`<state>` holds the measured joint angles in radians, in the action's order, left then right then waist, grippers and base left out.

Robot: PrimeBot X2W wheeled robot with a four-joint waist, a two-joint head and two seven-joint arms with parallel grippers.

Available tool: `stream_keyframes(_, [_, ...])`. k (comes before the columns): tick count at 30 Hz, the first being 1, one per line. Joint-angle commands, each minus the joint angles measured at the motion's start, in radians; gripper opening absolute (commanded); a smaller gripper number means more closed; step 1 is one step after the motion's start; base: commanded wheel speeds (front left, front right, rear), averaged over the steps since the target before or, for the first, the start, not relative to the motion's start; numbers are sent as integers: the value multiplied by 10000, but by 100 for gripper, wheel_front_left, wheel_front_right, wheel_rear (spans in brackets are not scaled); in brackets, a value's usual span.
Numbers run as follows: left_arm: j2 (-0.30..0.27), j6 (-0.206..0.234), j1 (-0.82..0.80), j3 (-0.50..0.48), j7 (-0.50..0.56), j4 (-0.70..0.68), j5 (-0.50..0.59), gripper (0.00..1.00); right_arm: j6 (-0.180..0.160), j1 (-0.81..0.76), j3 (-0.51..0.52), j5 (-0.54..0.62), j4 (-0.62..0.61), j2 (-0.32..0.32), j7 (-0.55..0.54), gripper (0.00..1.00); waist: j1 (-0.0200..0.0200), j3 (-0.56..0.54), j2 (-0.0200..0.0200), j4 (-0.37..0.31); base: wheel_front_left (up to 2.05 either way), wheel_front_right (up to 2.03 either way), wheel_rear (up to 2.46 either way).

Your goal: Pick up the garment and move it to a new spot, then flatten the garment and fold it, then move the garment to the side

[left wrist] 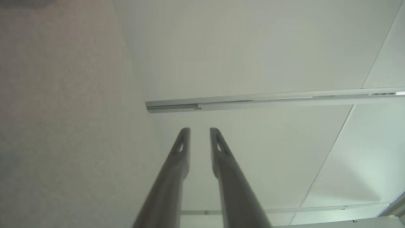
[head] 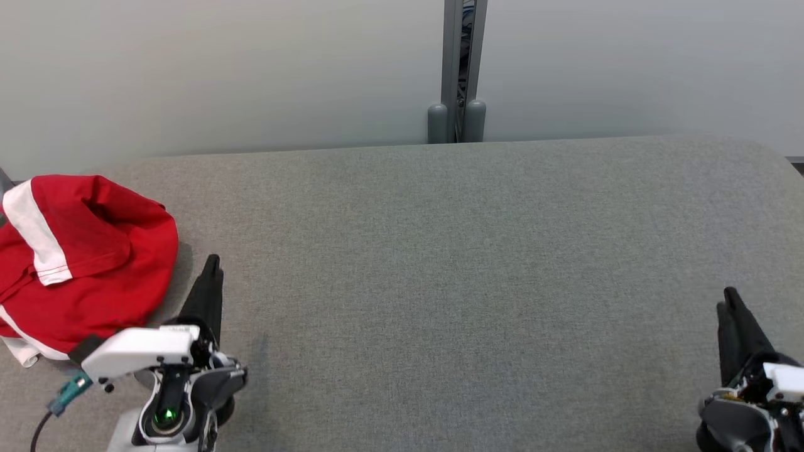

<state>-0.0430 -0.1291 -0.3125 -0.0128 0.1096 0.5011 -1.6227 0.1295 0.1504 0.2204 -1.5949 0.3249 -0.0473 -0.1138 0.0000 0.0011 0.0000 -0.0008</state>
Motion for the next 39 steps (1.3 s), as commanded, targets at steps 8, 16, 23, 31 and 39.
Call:
stream_keyframes(8, [0,-1,307,-122,-384,-321,135,100,-1,-127,-207,300,-235,12,390,100,0,13,0,-13,0,0,0])
stream_keyframes(16, [-10,-4,530,-349,-713,-629,289,100,2,-129,-273,987,-456,2,724,100,0,20,0,-32,0,0,0])
stream_keyframes(23, [-20,-7,754,-612,-1019,-1070,671,100,5,-69,-172,1948,-758,-7,1033,100,0,17,0,-52,0,0,0])
stream_keyframes(31, [-30,-10,939,-840,-1338,-1584,1143,100,8,55,-410,3787,-1440,-16,1362,100,0,17,0,-57,0,0,0])
stream_keyframes(39, [-38,-14,971,-1561,-1633,-2165,2588,100,12,137,-938,6408,-2335,-22,1659,100,0,40,0,-30,0,0,0])
